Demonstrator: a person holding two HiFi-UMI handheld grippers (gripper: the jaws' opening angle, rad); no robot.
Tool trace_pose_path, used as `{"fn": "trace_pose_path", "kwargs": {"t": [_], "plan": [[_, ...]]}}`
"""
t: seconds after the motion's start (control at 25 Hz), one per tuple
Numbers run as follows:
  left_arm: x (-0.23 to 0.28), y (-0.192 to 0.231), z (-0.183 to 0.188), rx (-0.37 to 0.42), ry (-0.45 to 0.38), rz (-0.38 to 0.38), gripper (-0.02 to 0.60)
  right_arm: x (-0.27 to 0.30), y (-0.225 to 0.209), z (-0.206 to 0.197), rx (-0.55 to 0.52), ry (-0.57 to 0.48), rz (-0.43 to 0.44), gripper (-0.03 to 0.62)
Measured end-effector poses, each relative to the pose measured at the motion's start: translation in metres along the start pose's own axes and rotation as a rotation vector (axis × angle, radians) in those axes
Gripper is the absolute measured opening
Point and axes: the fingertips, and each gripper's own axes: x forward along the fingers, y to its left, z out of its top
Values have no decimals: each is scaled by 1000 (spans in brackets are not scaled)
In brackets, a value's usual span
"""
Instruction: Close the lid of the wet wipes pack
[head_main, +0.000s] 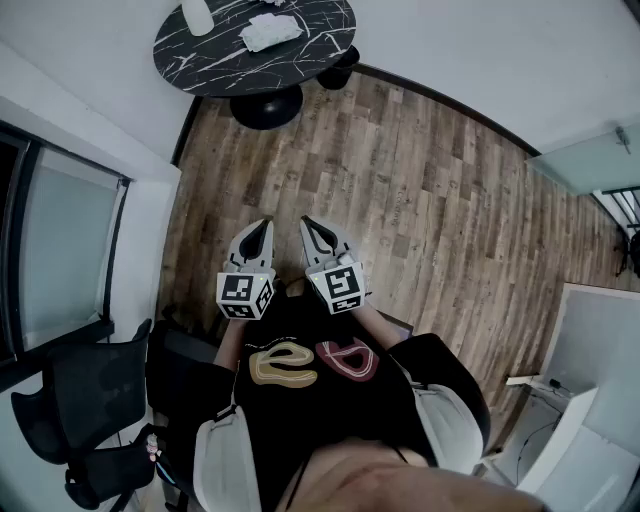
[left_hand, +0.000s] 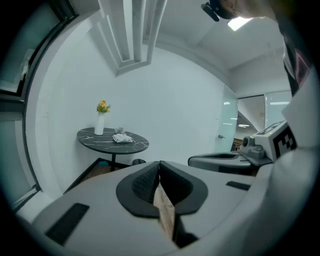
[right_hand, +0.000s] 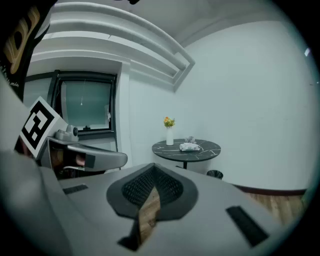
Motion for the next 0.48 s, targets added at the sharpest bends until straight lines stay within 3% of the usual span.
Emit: {"fn": "trace_pose_path", "kwargs": {"t": [0.28, 0.48], "plan": [[1, 31, 8, -2, -15, -13, 18, 27, 14, 2, -8, 15, -17, 11], [3, 55, 15, -40, -24, -38, 18, 47, 17, 15, 42, -22, -50, 11]]}}
